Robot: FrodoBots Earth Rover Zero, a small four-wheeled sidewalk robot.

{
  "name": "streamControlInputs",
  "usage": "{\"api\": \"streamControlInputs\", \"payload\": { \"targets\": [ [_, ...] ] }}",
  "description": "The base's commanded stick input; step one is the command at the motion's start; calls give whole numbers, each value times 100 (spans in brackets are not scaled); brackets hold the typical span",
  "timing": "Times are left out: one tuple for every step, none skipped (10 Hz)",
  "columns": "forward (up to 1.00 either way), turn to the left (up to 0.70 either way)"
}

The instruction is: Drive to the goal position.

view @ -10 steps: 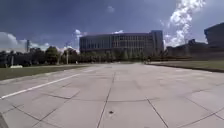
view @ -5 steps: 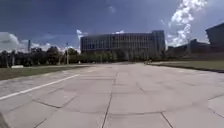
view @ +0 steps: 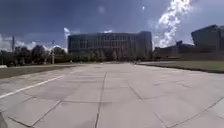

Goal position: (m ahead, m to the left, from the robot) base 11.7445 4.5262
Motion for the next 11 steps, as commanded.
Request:
{"api": "streamControlInputs", "payload": {
  "targets": [
    [85, 1],
    [85, 1],
    [85, 1],
    [85, 1],
    [85, 1],
    [85, 1],
    [85, 1],
    [85, 1],
    [85, 1],
    [85, 1],
    [85, 1]
  ]
}}
